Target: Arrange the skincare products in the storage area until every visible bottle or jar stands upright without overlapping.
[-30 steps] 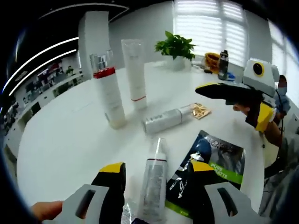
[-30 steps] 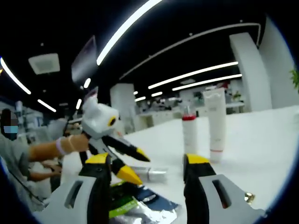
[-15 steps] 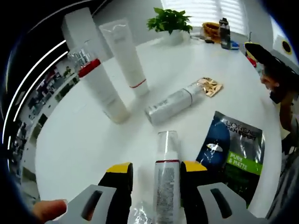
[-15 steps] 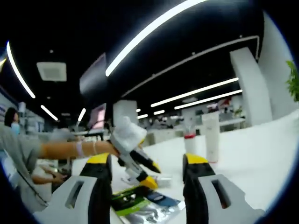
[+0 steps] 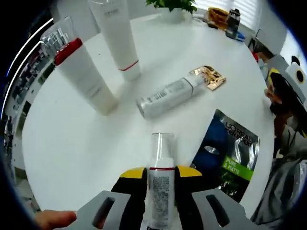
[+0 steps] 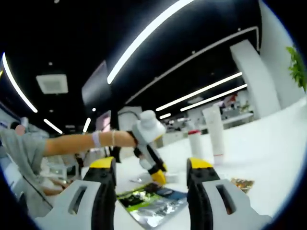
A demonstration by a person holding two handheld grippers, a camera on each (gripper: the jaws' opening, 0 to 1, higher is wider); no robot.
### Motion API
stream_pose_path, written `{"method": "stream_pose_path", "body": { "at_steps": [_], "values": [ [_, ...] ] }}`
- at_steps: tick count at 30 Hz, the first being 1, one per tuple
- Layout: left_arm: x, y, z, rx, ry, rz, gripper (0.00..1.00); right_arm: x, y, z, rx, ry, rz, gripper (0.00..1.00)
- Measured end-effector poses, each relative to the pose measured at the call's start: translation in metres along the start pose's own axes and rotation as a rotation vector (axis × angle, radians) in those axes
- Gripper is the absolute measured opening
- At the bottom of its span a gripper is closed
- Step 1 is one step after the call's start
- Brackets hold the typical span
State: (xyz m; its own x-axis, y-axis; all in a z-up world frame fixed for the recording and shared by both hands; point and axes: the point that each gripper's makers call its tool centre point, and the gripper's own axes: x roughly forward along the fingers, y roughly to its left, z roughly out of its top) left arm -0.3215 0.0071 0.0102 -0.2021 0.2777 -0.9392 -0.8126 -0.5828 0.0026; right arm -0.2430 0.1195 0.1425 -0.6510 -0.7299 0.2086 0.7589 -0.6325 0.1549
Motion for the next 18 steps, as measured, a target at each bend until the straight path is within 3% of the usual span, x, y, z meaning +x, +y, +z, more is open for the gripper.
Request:
{"method": "stream_pose_path", "body": {
  "at_steps": [9,18],
  "values": [
    [0.001,-0.002,-0.001,0.004,0.077,-0.017,0.22,-0.002,0.01,0.007,0.033,-0.016,0.026,0.57],
    [-0.001,0.02,0.009,0.073,0.126,0.009,0.21,-0.007,0.019,0.005,0.05,-0.003,0.045,0.56]
  ]
}}
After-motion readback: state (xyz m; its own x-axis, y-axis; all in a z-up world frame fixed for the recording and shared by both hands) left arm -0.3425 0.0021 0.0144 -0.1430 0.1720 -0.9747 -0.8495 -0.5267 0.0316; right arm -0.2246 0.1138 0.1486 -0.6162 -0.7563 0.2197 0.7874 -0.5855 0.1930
